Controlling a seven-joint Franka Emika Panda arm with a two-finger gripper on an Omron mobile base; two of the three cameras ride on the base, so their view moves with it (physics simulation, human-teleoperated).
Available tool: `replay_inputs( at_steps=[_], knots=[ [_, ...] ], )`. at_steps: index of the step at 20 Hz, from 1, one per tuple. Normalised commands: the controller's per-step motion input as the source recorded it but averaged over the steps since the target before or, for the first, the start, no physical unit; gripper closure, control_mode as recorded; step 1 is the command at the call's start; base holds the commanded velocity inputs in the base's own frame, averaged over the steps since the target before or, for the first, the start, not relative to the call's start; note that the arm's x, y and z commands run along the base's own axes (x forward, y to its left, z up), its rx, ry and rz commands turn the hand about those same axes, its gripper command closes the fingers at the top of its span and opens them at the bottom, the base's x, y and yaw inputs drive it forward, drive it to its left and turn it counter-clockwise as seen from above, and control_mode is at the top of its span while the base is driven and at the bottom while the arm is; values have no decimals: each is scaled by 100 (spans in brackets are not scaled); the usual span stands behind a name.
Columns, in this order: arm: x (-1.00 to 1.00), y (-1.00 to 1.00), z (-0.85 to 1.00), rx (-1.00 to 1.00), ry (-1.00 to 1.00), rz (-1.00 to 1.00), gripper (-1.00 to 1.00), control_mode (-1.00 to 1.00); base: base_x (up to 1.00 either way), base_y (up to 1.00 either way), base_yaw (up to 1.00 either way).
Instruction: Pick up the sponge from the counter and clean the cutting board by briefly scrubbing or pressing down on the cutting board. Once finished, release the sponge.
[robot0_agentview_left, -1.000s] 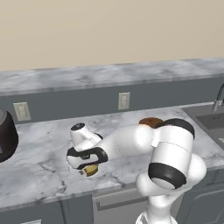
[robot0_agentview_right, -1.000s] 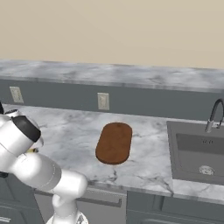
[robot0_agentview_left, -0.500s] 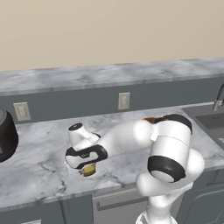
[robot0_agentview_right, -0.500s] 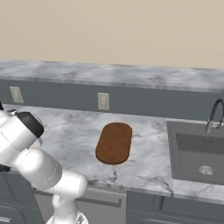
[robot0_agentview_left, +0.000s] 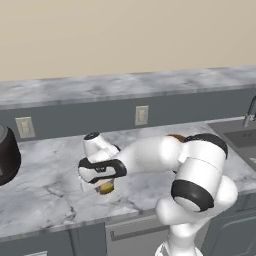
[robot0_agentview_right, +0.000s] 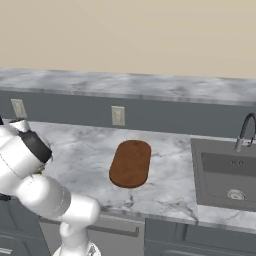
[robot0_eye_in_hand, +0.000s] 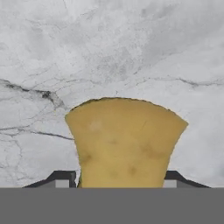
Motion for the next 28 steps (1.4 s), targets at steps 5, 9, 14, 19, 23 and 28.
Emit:
replay_inputs(
  at_steps=[5, 9, 14, 19, 23, 28],
  knots=[
    [-7, -92, 45, 8, -24, 3, 100, -100, 0, 0, 0],
    [-1, -85, 33, 5, -19, 5, 100, -100, 0, 0, 0],
    [2, -100, 10, 5, -12, 15, 100, -100, 0, 0, 0],
    [16, -100, 14, 10, -7, 27, 100, -100, 0, 0, 0],
    [21, -90, 10, 10, 0, 35, 100, -100, 0, 0, 0],
    [14, -74, 17, 2, 3, 29, 100, -100, 0, 0, 0]
  ],
)
